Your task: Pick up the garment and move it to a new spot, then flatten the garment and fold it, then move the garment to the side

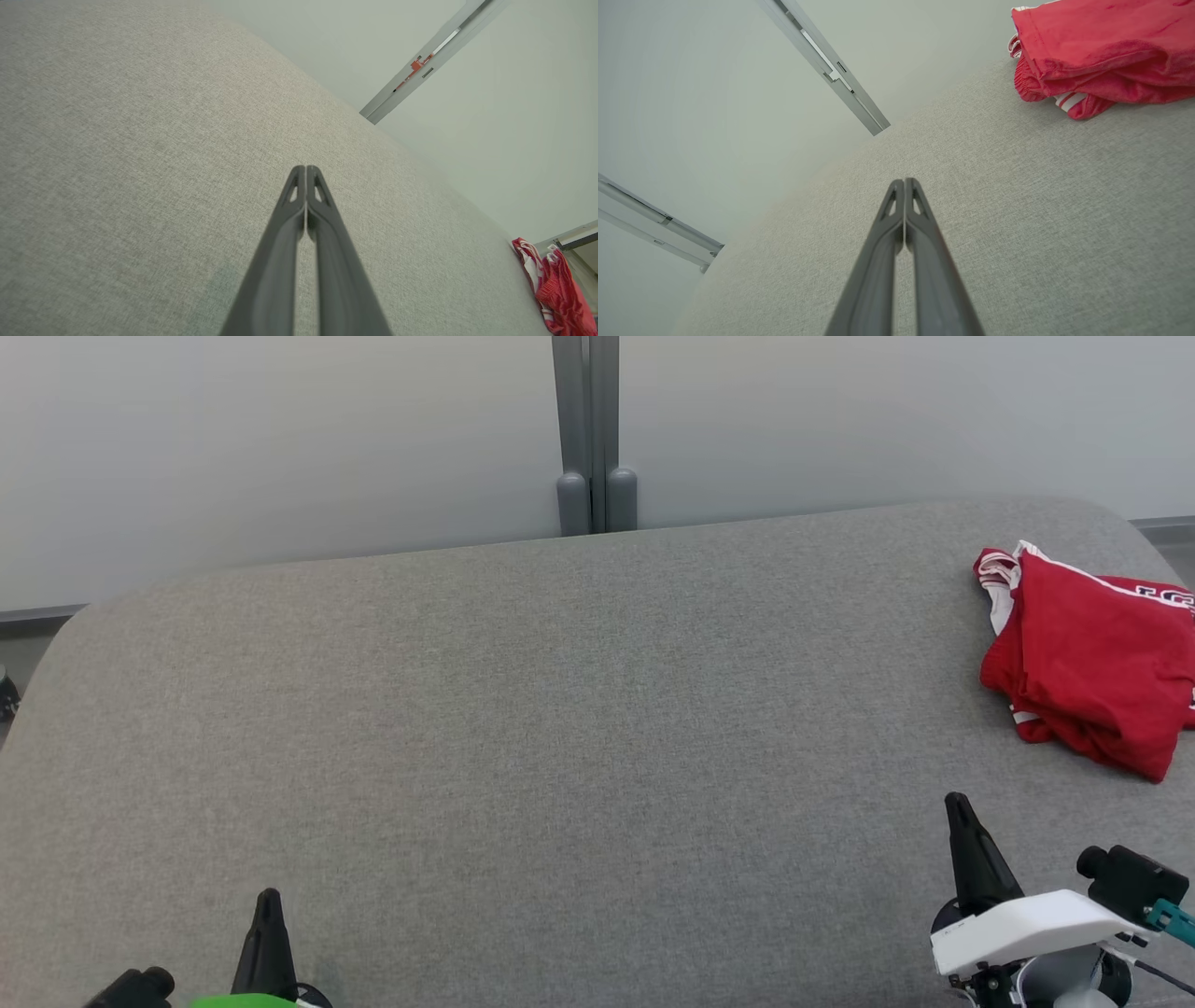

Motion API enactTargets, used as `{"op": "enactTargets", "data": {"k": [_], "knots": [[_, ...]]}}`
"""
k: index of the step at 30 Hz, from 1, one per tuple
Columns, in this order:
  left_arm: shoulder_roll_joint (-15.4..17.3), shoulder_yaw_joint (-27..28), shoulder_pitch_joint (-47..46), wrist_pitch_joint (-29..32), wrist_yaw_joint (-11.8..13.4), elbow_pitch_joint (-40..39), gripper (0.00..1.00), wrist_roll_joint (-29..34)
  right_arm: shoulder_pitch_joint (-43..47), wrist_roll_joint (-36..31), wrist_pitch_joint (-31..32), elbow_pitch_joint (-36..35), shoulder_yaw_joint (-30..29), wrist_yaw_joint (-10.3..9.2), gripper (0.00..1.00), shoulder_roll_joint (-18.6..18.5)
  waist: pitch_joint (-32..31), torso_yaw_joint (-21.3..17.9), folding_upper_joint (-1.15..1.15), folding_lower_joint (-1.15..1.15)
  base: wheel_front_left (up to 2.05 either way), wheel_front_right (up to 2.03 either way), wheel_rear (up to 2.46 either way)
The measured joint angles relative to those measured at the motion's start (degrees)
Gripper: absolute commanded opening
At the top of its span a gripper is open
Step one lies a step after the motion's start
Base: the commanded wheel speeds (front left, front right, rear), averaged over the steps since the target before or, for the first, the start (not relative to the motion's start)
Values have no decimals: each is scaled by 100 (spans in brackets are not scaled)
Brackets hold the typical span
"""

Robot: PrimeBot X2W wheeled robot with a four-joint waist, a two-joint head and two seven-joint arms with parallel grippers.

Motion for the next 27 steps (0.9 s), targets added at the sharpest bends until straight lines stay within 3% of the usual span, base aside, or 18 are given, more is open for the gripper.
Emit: {"op": "enactTargets", "data": {"k": [27], "knots": [[1, 188, -454, 504, -177, 99, 0, -1850, -290, 2075, 494, 65, -198, -1, 0, 4, 39, 12, 0, 0, 0, 0, 0]]}}
